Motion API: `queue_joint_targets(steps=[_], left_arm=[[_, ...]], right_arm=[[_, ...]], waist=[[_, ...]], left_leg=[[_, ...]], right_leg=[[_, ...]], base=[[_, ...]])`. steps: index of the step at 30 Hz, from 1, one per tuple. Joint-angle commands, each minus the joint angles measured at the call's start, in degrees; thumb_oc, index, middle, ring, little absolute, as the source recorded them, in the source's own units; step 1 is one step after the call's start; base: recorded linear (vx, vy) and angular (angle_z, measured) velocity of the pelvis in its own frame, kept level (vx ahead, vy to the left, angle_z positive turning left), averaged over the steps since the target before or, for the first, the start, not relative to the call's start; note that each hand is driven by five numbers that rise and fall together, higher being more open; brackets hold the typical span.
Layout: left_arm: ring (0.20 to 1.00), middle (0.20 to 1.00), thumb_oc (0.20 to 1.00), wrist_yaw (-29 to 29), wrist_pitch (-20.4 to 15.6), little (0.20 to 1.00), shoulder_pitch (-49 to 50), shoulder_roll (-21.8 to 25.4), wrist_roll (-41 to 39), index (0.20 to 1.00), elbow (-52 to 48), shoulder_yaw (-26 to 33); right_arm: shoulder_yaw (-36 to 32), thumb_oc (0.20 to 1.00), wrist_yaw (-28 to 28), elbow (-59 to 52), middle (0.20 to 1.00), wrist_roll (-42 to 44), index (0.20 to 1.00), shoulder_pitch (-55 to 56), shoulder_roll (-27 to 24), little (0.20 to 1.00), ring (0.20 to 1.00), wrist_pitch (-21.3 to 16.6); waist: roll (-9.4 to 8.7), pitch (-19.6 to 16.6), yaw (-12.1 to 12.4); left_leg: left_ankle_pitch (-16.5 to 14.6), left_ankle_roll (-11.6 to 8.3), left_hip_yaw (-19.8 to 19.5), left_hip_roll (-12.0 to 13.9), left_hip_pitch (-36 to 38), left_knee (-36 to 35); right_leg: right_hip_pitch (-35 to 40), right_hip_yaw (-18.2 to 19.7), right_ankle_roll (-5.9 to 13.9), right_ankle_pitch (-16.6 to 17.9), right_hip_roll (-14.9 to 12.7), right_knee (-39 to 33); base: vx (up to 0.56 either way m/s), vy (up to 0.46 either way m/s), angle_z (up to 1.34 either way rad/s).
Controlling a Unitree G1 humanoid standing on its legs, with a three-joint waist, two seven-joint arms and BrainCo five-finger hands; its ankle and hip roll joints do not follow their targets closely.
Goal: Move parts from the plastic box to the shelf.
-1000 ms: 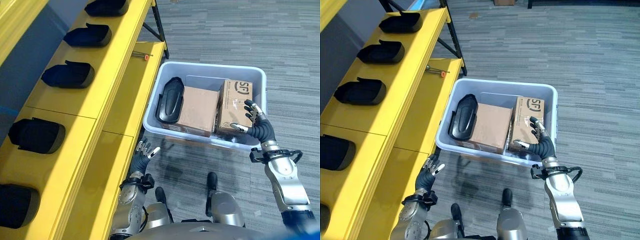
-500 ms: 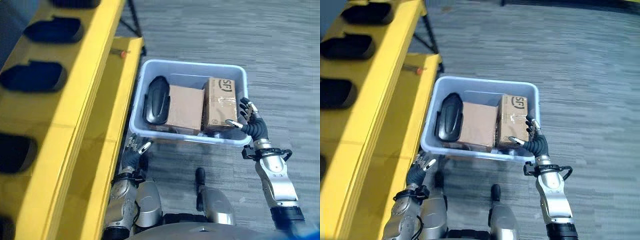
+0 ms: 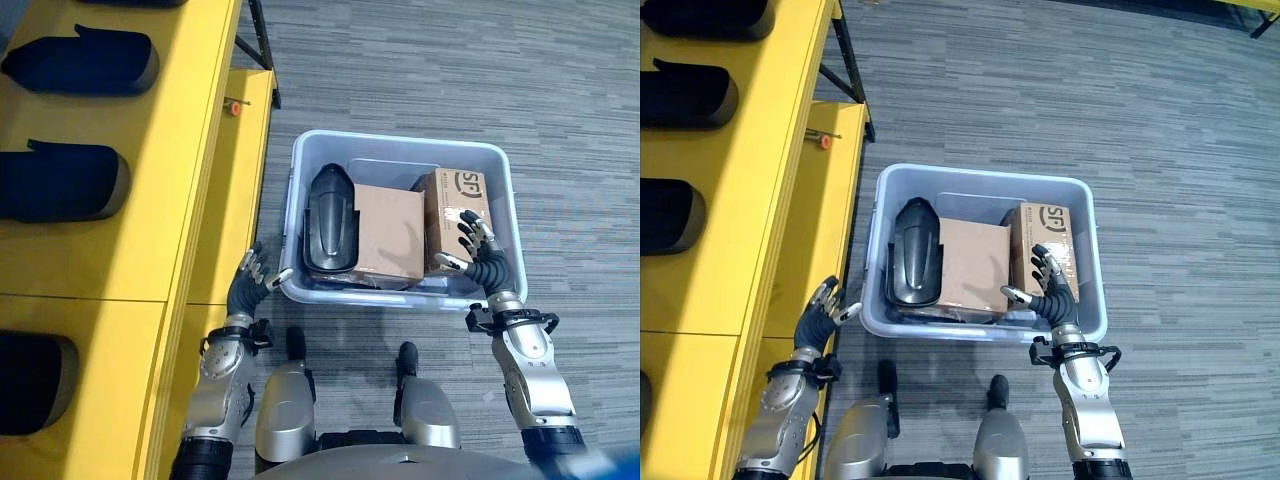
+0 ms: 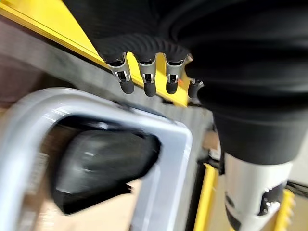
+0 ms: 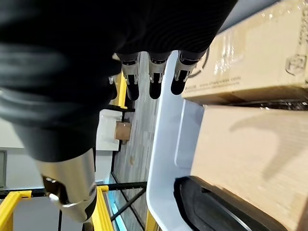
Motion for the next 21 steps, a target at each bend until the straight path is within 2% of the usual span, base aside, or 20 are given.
queue_joint_targets(steps=[1, 9, 16, 21], left_arm=[[1.000, 1.000, 1.000, 1.4, -4.1, 1.000, -3.7, -1.3, 3.8, 1.000, -5.9, -0.9], [1.000, 1.000, 1.000, 6.1, -5.5, 1.000, -21.7, 1.0, 8.6, 1.000, -0.2, -5.1], [1.000, 1.000, 1.000, 10.1, -6.1, 1.000, -30.5, 2.5, 10.1, 1.000, 8.8, -5.1], [1.000, 1.000, 1.000, 14.5, -6.5, 1.000, -34.8, 4.8, 9.6, 1.000, 16.4, -2.4]], right_arm=[[-0.8, 1.000, -0.8, -5.1, 1.000, 0.3, 1.000, -1.1, -2.2, 1.000, 1.000, -3.1], [0.0, 1.000, -3.1, -6.7, 1.000, -0.8, 1.000, -5.2, -3.0, 1.000, 1.000, -3.8], [1.6, 1.000, -4.6, -7.3, 1.000, -1.2, 1.000, -6.8, -4.4, 1.000, 1.000, -4.2], [2.3, 1.000, -5.7, -7.1, 1.000, -1.7, 1.000, -7.6, -5.4, 1.000, 1.000, -4.5]], waist=[[3.86, -2.6, -1.8], [2.73, 2.3, -4.6], [2.14, 2.3, -6.4], [1.59, 2.3, -7.4]], left_leg=[[5.0, -4.94, -1.9, 5.5, 3.8, -3.1], [5.3, -5.30, -1.9, 5.7, 3.5, -5.0], [5.4, -5.45, -1.7, 5.9, 0.2, -6.7], [5.6, -5.58, -1.3, 6.0, -2.0, -8.4]], right_leg=[[-0.7, -2.4, 0.40, -1.8, 1.2, -3.0], [-4.0, -2.7, 0.57, -1.3, 1.7, -2.7], [-9.1, -2.8, 0.74, -0.9, 2.1, -2.6], [-12.7, -2.9, 0.96, -0.6, 2.4, -2.5]], base=[[-0.01, -0.001, -0.13], [-0.04, -0.037, -0.14], [-0.02, -0.042, -0.09], [-0.01, -0.040, -0.07]])
